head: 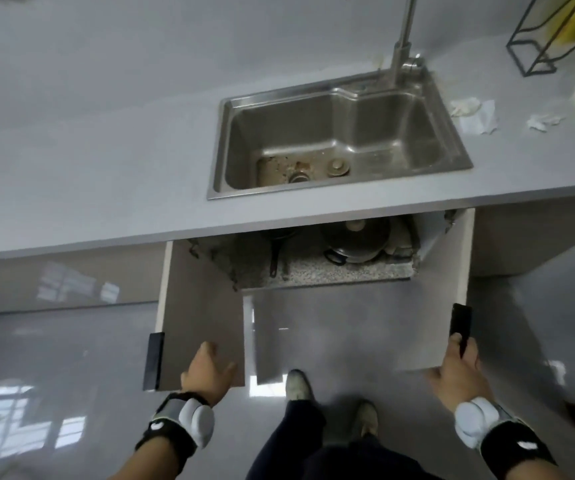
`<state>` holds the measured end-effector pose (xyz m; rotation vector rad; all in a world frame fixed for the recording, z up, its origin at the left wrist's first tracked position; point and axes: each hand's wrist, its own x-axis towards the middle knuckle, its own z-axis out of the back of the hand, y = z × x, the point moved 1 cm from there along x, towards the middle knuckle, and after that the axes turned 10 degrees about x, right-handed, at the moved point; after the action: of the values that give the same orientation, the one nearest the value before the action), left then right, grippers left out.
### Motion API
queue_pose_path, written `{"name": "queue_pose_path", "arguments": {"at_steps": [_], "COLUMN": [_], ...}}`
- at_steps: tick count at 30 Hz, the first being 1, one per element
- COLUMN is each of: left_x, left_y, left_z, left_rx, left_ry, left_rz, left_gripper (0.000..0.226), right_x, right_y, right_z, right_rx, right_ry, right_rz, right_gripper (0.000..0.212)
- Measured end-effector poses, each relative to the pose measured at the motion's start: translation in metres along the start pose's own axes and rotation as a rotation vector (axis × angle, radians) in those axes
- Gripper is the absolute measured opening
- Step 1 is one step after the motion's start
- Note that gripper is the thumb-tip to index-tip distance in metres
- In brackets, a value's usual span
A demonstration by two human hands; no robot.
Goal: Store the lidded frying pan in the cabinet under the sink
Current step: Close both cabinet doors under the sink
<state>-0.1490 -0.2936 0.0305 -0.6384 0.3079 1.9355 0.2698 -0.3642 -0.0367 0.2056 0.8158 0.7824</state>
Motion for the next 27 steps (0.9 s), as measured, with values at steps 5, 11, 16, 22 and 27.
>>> {"name": "queue_pose_path", "arguments": {"at_steps": [5,11,16,22,27], "left_x": [0.034,0.083,0.11,0.128,0.098], "left_y": [0.042,0.093,0.096,0.069,-0.007], "left_z": [0.022,0.028,0.011,-0.034,-0.01], "left_rx": [0.047,-0.128,-0.186,-0.397,-0.543], "left_ry": [-0.097,-0.011,0.128,0.288,0.415], "left_rz": [0.146,0.367,0.271,0.152,0.039], "left_gripper": [0.074,0.066,0.056,0.04,0.041], "right_x": [0.0,0.012,0.028,0.04,0.056], "right_y": [0.033,0.086,0.128,0.169,0.188], "right_z": [-0.014,-0.03,-0.04,-0.048,-0.05], "right_rx": [0.017,-0.082,-0.035,0.158,0.442], "right_ry": [0.034,0.052,0.077,0.084,0.027], "right_rz": [-0.013,0.018,0.03,-0.026,-0.108], "right_gripper": [0.093,0.08,0.076,0.071,0.058]}}
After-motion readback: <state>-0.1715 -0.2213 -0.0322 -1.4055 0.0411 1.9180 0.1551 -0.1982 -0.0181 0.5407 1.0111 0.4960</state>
